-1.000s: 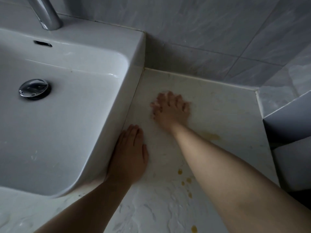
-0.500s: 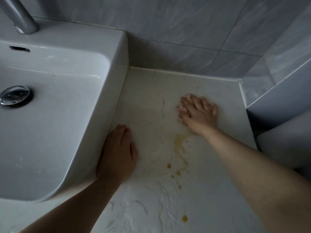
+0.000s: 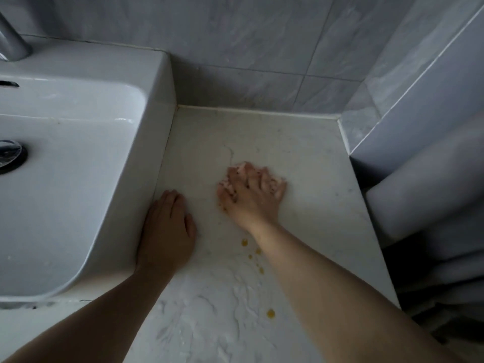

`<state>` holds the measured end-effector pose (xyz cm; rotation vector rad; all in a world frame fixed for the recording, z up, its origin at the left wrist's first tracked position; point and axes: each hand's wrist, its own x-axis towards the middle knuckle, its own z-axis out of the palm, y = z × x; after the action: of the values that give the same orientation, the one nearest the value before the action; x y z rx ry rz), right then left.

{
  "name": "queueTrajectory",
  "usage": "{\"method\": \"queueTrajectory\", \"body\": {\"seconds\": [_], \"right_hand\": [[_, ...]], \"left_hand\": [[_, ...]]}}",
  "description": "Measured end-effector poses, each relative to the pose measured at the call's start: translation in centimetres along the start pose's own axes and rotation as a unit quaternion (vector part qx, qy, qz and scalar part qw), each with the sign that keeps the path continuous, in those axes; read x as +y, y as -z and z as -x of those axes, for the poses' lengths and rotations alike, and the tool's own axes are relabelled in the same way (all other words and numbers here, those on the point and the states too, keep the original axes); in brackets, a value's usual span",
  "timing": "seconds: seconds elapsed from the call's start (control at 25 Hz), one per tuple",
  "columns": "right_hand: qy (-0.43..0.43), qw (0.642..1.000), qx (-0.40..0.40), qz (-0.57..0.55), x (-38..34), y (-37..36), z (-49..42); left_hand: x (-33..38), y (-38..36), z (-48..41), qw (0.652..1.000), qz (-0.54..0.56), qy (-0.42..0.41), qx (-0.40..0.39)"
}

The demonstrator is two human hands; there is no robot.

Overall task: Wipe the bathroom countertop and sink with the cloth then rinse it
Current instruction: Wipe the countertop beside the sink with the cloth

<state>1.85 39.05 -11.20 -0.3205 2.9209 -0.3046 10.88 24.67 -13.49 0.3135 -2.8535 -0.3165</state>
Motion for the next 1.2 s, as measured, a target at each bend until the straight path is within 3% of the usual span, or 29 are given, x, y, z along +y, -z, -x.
{"method": "queueTrajectory", "body": {"seconds": [0.16, 0.32, 0.44, 0.56, 0.68, 0.76, 0.92, 1.0, 1.12, 1.2], "right_hand": [[0.032, 0.999, 0.006, 0.017, 3.6, 0.4, 0.4], [-0.108, 0.994, 0.019, 0.01, 10.7, 2.0, 1.3], [-0.167, 0.985, 0.047, -0.012, 8.5, 1.0, 1.7], [-0.032, 0.998, 0.059, -0.003, 2.2, -0.9, 2.8], [0.096, 0.994, 0.051, 0.022, 2.6, -1.4, 3.2], [0.08, 0.992, 0.087, 0.043, 6.6, -0.8, 2.7], [-0.116, 0.989, 0.089, 0.022, 11.4, 0.5, 1.8], [-0.086, 0.989, 0.118, 0.031, 9.8, -0.4, 2.9], [0.066, 0.988, 0.118, 0.076, 10.4, -1.1, 4.6], [0.029, 0.993, 0.092, 0.067, 12.7, 0.6, 2.1]], "left_hand": [[-0.3, 0.0, 0.2, 1.0, 0.005, -0.004, -0.006], [-0.1, 0.2, 0.1, 1.0, 0.006, -0.002, -0.008], [0.0, 0.3, 0.1, 1.0, 0.004, 0.0, -0.009], [0.1, 0.3, 0.1, 1.0, 0.004, 0.001, -0.006], [0.0, 0.2, 0.1, 1.0, 0.004, -0.006, 0.004], [-0.1, 0.2, 0.1, 1.0, 0.003, -0.011, 0.007], [0.0, 0.1, 0.0, 1.0, -0.001, -0.009, 0.008], [0.0, 0.2, 0.1, 1.0, -0.002, -0.013, 0.012], [-0.2, 0.1, 0.0, 1.0, -0.008, -0.024, 0.014], [-0.2, 0.0, 0.0, 1.0, -0.01, -0.022, 0.006]]}}
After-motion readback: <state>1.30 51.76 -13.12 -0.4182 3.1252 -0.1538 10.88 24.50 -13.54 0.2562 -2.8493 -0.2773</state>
